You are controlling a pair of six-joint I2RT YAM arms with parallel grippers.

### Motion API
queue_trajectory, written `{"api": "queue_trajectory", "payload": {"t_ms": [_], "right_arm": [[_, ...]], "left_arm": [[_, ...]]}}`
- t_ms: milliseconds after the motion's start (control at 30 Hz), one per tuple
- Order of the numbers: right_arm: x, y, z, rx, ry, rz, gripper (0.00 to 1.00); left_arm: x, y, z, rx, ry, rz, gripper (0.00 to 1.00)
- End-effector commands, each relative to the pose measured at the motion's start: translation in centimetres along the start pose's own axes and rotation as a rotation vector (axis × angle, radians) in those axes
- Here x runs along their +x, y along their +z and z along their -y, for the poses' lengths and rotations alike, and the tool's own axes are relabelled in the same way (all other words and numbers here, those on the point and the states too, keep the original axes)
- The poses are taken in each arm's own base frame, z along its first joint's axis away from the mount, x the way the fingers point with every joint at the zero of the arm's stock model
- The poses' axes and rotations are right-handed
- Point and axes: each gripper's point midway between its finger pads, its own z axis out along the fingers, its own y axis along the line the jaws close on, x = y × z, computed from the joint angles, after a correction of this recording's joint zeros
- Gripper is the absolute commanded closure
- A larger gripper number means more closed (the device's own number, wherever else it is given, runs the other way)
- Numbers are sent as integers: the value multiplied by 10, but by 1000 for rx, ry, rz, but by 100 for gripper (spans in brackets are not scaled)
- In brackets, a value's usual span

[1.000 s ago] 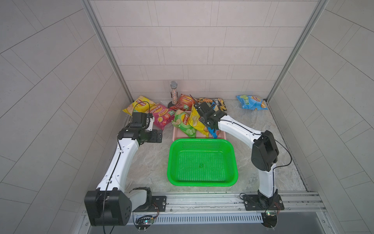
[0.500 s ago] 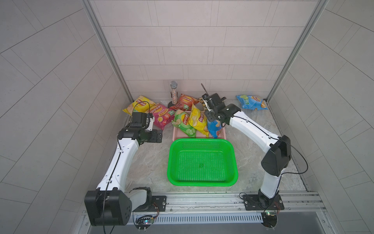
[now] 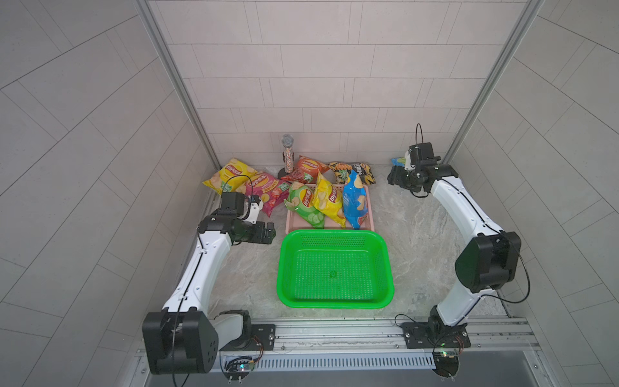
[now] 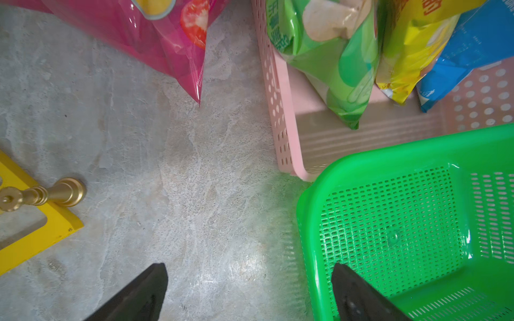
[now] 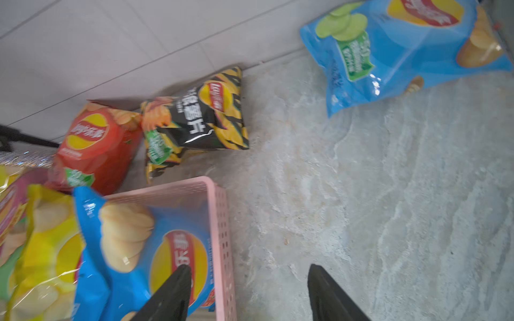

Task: Put the potato chips into the basket
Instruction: Pick up the potato chip from the corner of the board.

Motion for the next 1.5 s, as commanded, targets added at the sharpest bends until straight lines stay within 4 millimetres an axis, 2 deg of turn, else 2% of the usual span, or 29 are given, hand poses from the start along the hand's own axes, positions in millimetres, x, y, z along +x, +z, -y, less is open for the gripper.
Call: {"api": "queue_trajectory", "payload": {"t_ms": [0,67,200,367,567,767,1133,1233,1367,1467], "right_arm": [[-22,13,15,132,52,90,29],[-32,28,31,235,44,118,29],[-47,65,49,372,2,118,29],[-61,106,57,446,-31,119,29],[-67,152,76,414,79,90,29],[-71,180,98,303,295,73,27],[-69,211,110,183,497,54,27],[-68,217,110,165,515,52,33],[-66,215,106,146,505,41,49],[-68,205,105,152,484,58,76]], "left_arm": [[1,6,0,20,17,-14,0],[3,8,0,24,17,-25,0],[4,9,-2,16,15,-32,0],[5,11,-2,16,13,-36,0],[6,13,-2,18,12,-46,0],[6,15,-4,16,9,-54,0],[7,18,-6,10,8,-64,0],[7,18,-6,10,5,-66,0],[7,18,-6,11,6,-65,0],[7,18,-5,12,4,-66,0]]}}
